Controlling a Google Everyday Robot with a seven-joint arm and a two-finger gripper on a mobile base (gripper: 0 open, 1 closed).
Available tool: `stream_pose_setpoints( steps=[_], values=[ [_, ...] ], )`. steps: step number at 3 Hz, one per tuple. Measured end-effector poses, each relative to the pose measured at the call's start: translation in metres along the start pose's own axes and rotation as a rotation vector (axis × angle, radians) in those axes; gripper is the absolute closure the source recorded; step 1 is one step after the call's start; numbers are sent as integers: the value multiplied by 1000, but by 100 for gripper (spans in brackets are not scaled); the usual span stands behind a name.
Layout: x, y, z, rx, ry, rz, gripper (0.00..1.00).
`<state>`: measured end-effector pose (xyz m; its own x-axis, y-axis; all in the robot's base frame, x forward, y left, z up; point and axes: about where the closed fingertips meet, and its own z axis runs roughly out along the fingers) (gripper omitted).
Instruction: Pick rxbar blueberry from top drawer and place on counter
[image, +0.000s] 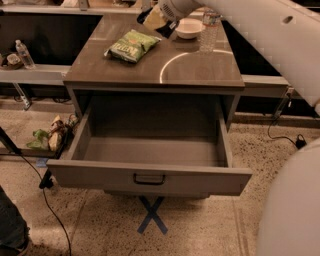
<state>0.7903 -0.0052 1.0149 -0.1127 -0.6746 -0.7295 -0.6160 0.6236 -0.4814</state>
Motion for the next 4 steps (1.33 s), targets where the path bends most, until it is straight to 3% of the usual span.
stream_pose_setpoints(
  steps=[1, 2, 3, 4],
  values=[
    [30, -33, 31, 6, -11, 40, 100],
    [56, -47, 51, 9, -10, 75, 100],
    [83, -56, 58, 30, 11, 139, 81],
    [99, -53, 59, 41, 28, 199, 51]
  ],
)
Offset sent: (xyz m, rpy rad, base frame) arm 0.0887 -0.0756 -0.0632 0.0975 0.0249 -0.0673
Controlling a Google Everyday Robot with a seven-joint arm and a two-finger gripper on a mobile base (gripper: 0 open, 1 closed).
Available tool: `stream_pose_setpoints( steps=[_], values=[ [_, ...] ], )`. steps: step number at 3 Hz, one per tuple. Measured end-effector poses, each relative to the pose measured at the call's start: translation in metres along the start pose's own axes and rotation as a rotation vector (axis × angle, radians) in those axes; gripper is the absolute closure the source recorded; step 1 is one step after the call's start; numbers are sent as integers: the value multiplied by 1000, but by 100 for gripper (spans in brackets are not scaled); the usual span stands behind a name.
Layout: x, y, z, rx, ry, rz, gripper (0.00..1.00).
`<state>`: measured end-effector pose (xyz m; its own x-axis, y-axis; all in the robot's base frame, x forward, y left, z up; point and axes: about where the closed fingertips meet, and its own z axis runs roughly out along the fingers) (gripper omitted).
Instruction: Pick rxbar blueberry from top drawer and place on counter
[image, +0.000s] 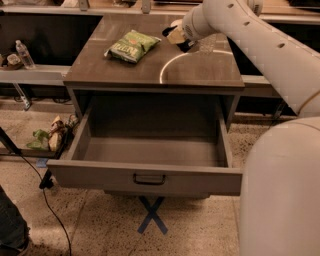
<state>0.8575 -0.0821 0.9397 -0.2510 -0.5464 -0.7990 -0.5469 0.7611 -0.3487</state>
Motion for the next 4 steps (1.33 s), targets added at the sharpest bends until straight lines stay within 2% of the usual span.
stream_pose_setpoints(
  steps=[1, 2, 3, 4],
  values=[
    [6, 10, -11, 12, 4, 26, 19],
    [11, 19, -22, 28, 3, 31, 0],
    [12, 29, -43, 40, 8, 21, 0],
    [1, 34, -103, 87, -50, 14, 0]
  ],
)
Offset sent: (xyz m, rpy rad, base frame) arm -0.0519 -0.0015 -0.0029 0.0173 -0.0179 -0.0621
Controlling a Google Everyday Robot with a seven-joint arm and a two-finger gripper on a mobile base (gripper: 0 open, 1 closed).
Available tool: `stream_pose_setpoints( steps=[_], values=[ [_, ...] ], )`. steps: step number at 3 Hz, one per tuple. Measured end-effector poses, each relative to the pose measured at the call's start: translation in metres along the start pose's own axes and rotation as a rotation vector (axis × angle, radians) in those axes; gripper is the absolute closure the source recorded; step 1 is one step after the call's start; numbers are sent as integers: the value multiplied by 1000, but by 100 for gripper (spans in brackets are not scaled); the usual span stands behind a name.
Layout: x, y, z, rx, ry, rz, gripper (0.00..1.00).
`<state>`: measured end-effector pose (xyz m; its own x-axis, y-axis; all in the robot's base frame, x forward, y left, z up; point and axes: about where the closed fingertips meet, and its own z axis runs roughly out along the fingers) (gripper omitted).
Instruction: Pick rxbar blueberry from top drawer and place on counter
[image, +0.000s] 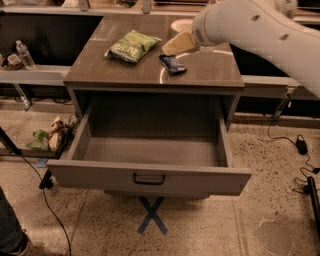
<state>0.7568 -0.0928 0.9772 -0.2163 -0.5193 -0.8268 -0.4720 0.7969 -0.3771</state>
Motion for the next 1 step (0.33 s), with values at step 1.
stream_pose_setpoints(
  steps=[1],
  values=[
    [-13, -17, -92, 129, -75, -29, 0]
  ],
)
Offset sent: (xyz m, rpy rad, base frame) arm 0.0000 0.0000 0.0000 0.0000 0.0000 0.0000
